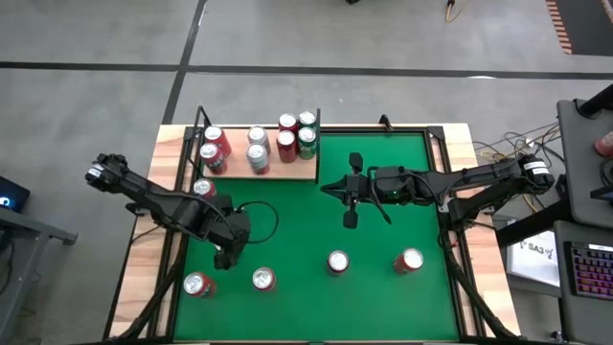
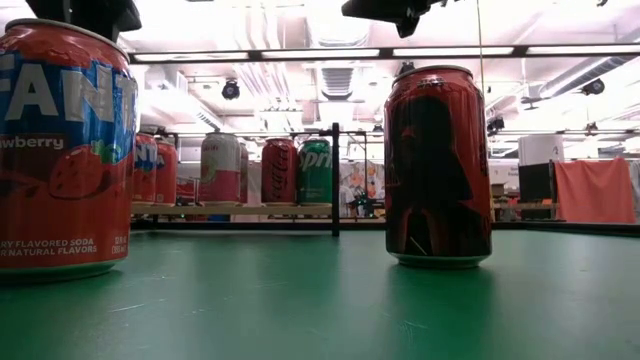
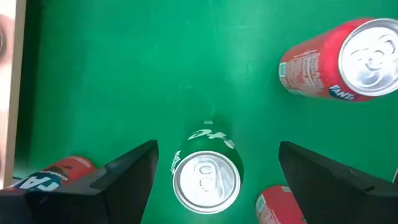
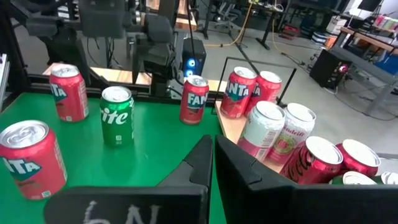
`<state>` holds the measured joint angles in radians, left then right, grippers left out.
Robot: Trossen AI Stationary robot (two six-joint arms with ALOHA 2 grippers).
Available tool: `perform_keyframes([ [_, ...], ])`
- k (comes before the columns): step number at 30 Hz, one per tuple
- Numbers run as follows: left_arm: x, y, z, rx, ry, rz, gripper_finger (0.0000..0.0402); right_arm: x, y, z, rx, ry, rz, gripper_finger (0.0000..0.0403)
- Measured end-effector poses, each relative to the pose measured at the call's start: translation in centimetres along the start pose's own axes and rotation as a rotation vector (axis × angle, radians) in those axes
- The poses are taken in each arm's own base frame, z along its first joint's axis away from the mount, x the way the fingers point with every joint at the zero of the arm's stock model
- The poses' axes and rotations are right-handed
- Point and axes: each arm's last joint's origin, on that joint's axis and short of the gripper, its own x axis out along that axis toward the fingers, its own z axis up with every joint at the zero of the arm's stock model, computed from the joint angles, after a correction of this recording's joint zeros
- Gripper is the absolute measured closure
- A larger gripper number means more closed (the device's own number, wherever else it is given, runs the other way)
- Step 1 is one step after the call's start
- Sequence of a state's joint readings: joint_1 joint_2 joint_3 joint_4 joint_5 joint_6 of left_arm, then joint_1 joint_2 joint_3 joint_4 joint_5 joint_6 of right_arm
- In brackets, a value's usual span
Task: Place canned beverage on shelf
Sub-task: Put the green soda can on the shelf aligned with the other green soda can
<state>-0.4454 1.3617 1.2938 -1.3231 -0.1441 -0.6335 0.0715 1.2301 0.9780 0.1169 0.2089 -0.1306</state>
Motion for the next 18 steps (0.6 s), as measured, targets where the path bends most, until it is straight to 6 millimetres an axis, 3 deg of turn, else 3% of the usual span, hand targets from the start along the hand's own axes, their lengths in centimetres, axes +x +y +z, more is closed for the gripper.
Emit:
perform_keyframes([
  [4, 0.03, -0.03, -0.12, -0.016, 0.025, -0.013, 0.0072, -0.04, -0.06, 0.42, 0.003, -0.012, -0.001, 0.0394],
  [11, 0.0, -0.02, -0.49, -0.071, 0.053, 0.003, 0.0006, -0.04, -0.07, 0.49, 0.003, -0.013, -0.001, 0.0394],
  [18, 0.27, -0.37, -0.92, -0.069, 0.074, 0.016, 0.003, -0.04, -0.07, 0.46, 0.002, -0.01, -0.001, 0.0394],
])
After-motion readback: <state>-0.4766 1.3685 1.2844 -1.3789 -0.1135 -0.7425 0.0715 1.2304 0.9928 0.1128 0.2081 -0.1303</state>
